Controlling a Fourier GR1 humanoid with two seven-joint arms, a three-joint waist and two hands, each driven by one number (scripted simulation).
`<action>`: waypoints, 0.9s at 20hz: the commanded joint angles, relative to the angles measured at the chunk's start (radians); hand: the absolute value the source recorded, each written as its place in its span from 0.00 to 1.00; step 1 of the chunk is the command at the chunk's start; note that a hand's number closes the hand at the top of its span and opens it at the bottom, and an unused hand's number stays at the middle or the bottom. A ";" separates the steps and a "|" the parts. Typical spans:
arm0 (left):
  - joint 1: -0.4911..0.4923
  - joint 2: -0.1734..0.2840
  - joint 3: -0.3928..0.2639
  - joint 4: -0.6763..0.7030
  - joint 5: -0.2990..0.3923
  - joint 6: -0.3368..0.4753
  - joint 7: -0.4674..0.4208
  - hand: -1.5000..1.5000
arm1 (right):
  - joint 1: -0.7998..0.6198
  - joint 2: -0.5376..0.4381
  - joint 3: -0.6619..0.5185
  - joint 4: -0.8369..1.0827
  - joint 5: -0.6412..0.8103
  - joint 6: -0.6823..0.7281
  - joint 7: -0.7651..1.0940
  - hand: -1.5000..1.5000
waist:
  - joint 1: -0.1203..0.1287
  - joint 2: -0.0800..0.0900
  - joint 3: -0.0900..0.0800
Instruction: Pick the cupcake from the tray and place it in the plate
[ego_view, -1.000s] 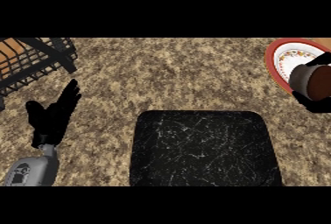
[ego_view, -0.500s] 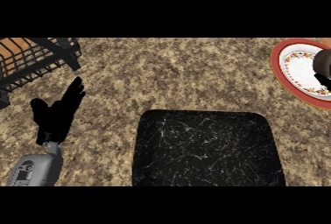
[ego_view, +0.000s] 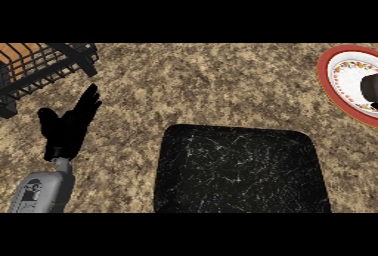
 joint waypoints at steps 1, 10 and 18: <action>-0.015 0.025 0.019 -0.007 0.020 -0.025 0.021 0.50 | -0.015 -0.015 0.031 0.116 0.034 0.037 -0.082 0.00 | 0.002 -0.002 0.000; 0.013 0.001 0.010 -0.021 0.010 -0.008 -0.003 0.50 | -0.075 -0.071 -0.126 0.143 -0.136 0.136 -0.391 0.00 | -0.008 -0.004 0.003; 0.009 -0.014 0.005 -0.001 0.000 0.004 0.004 0.50 | -0.173 -0.153 -0.203 0.270 -0.255 0.456 -0.201 0.00 | -0.022 -0.012 -0.001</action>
